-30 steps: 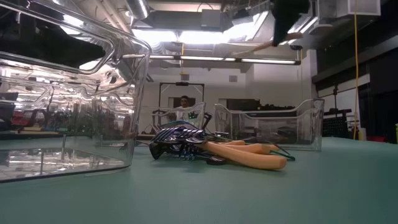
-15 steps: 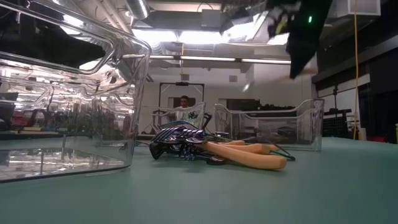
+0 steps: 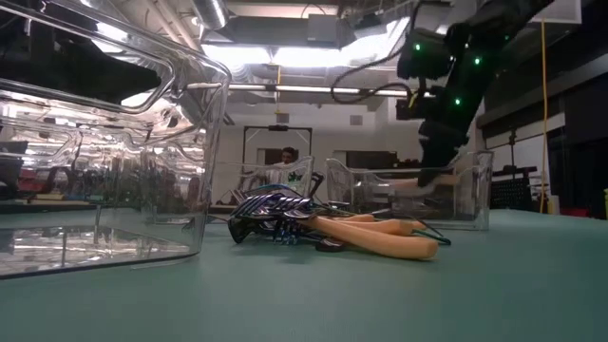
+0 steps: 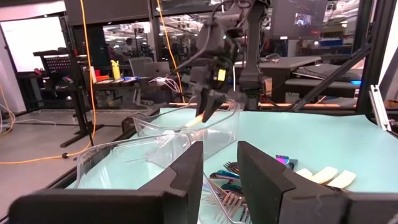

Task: Sort silverware by color (type)
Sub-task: Put the yellow fork into the top right transparent bin

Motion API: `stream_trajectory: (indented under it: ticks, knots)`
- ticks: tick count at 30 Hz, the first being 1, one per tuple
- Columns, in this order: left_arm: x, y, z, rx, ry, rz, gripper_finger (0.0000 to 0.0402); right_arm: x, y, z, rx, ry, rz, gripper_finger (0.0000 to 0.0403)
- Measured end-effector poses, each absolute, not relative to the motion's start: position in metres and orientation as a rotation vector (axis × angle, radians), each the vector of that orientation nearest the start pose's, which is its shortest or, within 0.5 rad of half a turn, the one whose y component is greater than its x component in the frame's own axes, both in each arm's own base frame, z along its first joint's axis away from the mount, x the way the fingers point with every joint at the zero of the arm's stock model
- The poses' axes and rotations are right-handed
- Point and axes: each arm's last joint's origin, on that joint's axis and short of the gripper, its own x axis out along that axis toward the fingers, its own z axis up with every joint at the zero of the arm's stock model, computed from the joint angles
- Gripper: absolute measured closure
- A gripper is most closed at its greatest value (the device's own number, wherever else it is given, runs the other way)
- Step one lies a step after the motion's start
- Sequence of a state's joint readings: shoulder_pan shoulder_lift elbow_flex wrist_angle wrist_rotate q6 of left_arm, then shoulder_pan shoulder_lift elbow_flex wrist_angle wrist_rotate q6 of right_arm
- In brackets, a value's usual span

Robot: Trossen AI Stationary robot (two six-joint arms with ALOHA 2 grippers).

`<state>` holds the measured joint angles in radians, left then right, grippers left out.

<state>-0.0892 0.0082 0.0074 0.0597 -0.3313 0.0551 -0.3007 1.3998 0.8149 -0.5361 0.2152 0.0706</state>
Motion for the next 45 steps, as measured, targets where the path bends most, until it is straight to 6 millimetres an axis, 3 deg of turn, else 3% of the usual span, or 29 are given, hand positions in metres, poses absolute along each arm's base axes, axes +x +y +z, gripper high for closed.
stream_trajectory:
  ticks: [12,25,35,45]
  knots:
    - [0.096,0.001,0.171,0.043,-0.051,0.244,0.0309,0.228,-0.094,0.175,0.191,1.153,-0.512,0.0354]
    - [0.096,0.001,0.171,0.042,-0.051,0.244,0.0309,0.235,-0.095,0.158,0.247,1.215,-0.449,0.0354]
    - [0.096,0.001,0.171,0.043,-0.051,0.244,0.0309,0.235,-0.094,0.157,0.259,1.212,-0.425,0.0353]
    - [0.096,0.001,0.171,0.043,-0.051,0.244,0.0309,0.236,-0.094,0.156,0.255,1.204,-0.425,0.0302]
